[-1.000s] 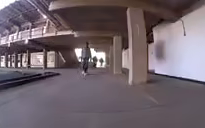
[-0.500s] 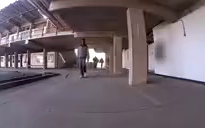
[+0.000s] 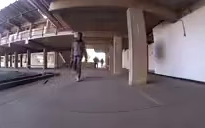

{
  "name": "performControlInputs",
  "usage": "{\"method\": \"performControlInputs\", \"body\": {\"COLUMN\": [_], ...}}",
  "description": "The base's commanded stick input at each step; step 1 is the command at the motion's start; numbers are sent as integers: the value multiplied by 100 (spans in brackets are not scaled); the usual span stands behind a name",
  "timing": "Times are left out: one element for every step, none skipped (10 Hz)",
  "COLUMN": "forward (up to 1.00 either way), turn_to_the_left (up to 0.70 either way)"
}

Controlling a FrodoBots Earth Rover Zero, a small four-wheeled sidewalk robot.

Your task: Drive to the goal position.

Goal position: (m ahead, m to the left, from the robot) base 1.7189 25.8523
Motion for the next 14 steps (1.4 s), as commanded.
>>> {"method": "performControlInputs", "body": {"forward": [99, 99, 99, 99, 98, 98, 99, 99, 98, 98, 98, 98, 98, 98], "turn_to_the_left": [1, 1, 1, 1, 1, 1, 1, 1, 1, 1, 1, 1, 1, 1]}}
